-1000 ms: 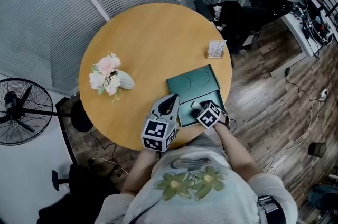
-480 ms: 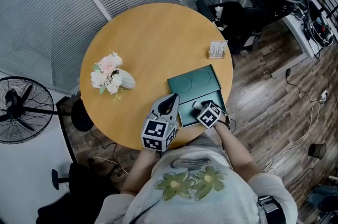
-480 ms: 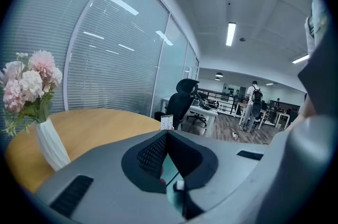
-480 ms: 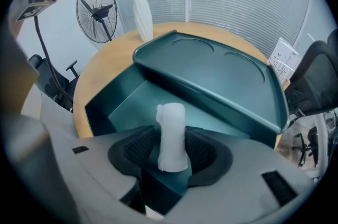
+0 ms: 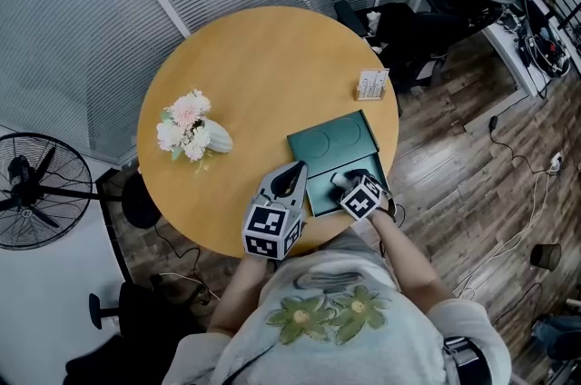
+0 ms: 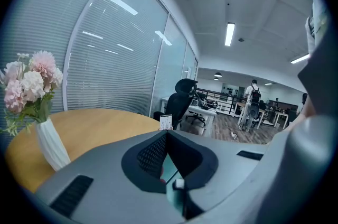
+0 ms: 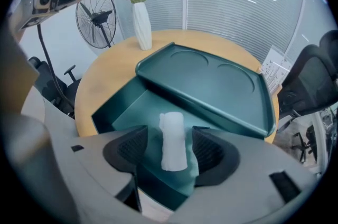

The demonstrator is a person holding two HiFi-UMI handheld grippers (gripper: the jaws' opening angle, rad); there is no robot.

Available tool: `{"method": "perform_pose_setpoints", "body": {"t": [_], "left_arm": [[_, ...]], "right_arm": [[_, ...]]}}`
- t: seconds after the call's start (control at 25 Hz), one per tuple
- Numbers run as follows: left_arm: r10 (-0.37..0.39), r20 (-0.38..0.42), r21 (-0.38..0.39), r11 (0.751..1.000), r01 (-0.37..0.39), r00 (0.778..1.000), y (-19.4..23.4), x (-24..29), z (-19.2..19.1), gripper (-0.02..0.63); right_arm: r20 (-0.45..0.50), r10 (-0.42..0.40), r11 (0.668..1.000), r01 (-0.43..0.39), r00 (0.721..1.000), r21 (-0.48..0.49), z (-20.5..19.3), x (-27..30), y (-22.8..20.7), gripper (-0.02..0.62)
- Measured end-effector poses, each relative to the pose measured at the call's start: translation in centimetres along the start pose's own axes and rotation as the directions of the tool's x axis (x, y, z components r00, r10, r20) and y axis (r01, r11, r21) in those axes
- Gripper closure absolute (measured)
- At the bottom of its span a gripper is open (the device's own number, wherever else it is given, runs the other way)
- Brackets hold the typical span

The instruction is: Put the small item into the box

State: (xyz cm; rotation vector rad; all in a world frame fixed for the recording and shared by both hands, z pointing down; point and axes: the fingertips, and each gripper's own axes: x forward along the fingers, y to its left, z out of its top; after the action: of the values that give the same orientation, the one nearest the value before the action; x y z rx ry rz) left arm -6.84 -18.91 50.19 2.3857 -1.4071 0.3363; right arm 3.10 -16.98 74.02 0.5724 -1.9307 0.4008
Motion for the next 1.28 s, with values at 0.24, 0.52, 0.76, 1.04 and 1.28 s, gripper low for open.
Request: {"method": "perform_pose_setpoints", "body": {"t": [0.24, 0.52, 0.76, 1.04, 1.28], "left_arm": [[-0.010, 0.006, 0.006, 1.000, 0.010, 1.000, -0.4, -0.3, 0.1, 0.606], [-0.016, 0.015, 0.007, 1.000, 0.015, 1.000, -0.6, -0.8, 0.3, 0.606], [-0.028, 0.023, 0.007, 1.000, 0.028, 0.999, -0.9, -1.1, 0.4, 0.606], [-0.037, 0.026, 0.006, 0.999, 0.037, 0.999, -1.3, -1.3, 0.5, 0.606], [-0.038, 0.033, 0.011, 0.999, 0.038, 0.999, -1.5, -1.6, 0.8, 0.606]], "right_arm": [[0.124, -0.035, 0.999, 0.031, 0.992, 0.032, 2.2, -3.0, -0.1, 0.330], [0.272, -0.082, 0.996, 0.068, 0.959, 0.058, 5.7, -7.5, -0.2, 0.347], [0.433, -0.145, 0.989, 0.113, 0.890, 0.099, 9.1, -12.3, -0.2, 0.396], [0.622, -0.241, 0.971, 0.179, 0.745, 0.161, 11.9, -18.6, -0.6, 0.500], [0.691, -0.292, 0.956, 0.209, 0.662, 0.204, 12.5, -21.9, -0.9, 0.563]]}}
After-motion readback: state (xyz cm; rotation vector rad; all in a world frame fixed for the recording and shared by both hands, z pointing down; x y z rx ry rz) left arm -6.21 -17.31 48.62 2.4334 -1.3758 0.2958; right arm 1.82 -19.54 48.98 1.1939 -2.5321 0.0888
